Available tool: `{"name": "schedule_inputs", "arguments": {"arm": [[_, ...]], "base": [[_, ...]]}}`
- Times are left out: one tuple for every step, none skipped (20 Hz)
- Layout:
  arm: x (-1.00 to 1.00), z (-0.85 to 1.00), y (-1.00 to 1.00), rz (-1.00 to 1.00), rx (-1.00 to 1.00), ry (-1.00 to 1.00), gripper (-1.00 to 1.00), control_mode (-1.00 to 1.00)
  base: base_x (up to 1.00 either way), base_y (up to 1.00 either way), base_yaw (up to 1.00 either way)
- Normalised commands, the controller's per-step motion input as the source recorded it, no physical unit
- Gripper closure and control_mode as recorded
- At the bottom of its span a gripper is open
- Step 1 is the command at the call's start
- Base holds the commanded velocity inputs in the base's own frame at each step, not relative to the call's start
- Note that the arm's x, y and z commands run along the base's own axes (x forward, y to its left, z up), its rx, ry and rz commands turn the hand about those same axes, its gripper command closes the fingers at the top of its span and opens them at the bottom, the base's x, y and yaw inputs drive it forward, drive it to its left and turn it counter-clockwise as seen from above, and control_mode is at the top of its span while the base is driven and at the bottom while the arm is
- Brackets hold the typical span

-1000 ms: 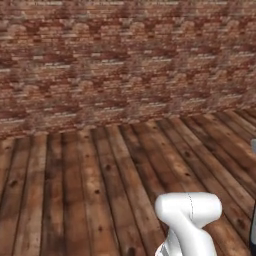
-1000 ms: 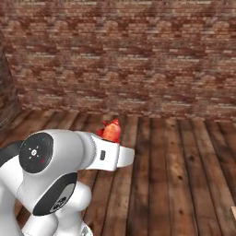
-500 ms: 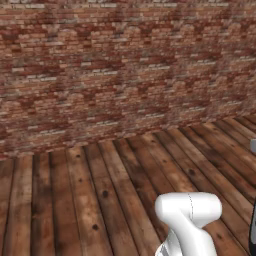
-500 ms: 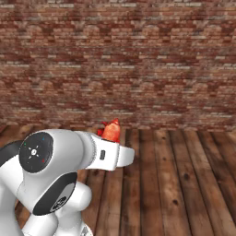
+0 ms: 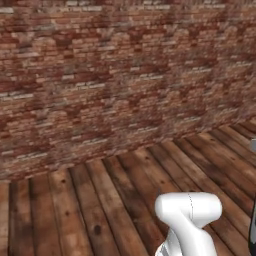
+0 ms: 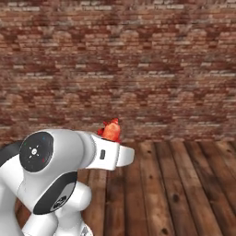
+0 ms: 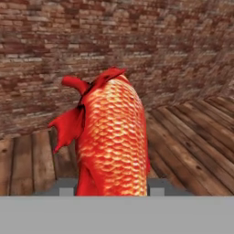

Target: Gather the carrot and eggplant from the fridge and place them on a tray on the dining counter. Then gather the fishs from the fridge and place them on the other tray.

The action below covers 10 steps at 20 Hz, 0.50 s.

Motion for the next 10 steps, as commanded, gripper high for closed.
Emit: {"name": "schedule_inputs", "arguments": {"arm": [[0.00,0.00,0.00,0.00,0.00,0.00,1.00,1.00],[0.00,0.00,0.00,0.00,0.00,0.00,1.00,1.00],[0.00,0.00,0.00,0.00,0.00,0.00,1.00,1.00],[0.00,0.00,0.00,0.00,0.00,0.00,1.00,1.00],[0.00,0.00,0.00,0.00,0.00,0.00,1.00,1.00],[0.00,0.00,0.00,0.00,0.00,0.00,1.00,1.00],[0.00,0.00,0.00,0.00,0.00,0.00,1.00,1.00],[0.00,0.00,0.00,0.00,0.00,0.00,1.00,1.00],[0.00,0.00,0.00,0.00,0.00,0.00,1.00,1.00],[0.00,0.00,0.00,0.00,0.00,0.00,1.00,1.00]], "base": [[0.94,-0.33,-0.24],[0.94,-0.33,-0.25],[0.91,-0.38,-0.26],[0.87,-0.43,-0.27],[0.82,-0.46,-0.29],[0.76,-0.47,-0.30],[0.69,-0.48,-0.34],[0.62,-0.40,-0.38],[0.57,-0.36,-0.40],[0.47,-0.28,-0.47]]}}
